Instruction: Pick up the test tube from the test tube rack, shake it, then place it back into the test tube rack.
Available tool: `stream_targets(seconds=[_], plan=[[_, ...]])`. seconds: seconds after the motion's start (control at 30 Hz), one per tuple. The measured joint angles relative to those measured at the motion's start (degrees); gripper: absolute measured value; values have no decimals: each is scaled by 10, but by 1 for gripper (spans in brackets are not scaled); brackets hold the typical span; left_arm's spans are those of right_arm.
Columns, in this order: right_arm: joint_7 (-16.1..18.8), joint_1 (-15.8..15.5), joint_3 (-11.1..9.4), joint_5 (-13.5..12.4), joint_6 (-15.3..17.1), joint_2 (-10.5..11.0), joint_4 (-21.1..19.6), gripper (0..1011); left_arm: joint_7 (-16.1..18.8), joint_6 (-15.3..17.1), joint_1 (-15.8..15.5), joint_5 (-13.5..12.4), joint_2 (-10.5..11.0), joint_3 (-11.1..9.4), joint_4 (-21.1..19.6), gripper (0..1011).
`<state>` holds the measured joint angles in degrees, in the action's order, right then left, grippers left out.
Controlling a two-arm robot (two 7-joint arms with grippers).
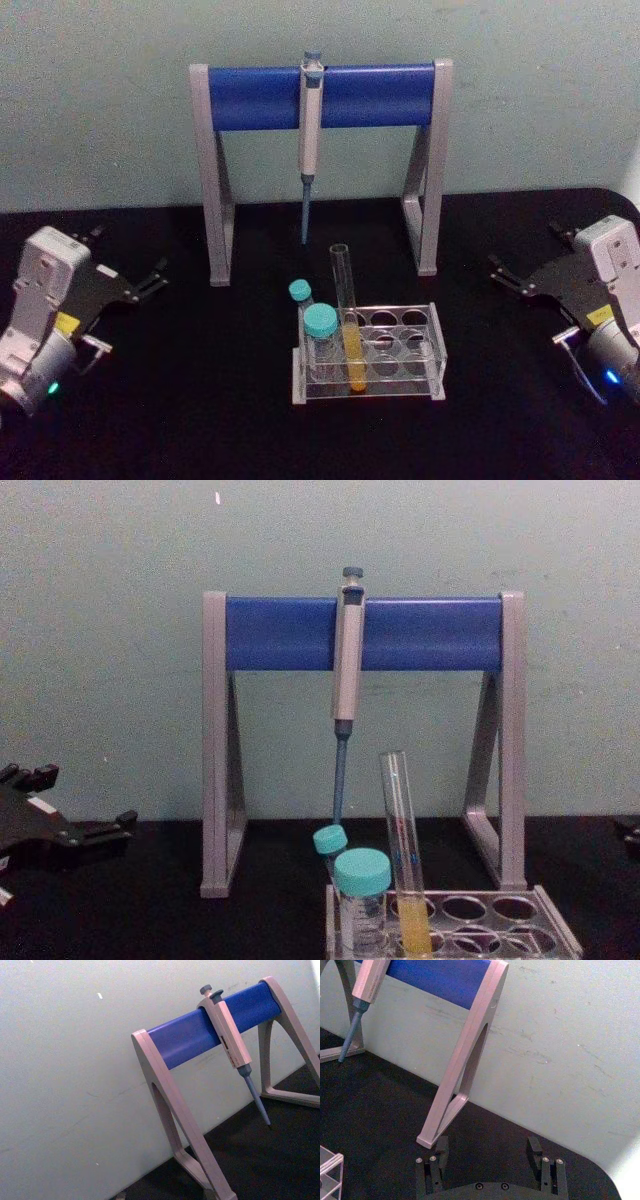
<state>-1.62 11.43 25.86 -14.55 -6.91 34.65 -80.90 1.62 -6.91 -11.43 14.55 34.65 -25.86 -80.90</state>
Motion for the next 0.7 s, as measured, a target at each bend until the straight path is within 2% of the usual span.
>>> stream_targets(seconds=[0.7], plan=[[0, 0, 0, 0, 0, 0, 0, 1000, 0, 0, 0, 0, 0, 0, 0, 1001]])
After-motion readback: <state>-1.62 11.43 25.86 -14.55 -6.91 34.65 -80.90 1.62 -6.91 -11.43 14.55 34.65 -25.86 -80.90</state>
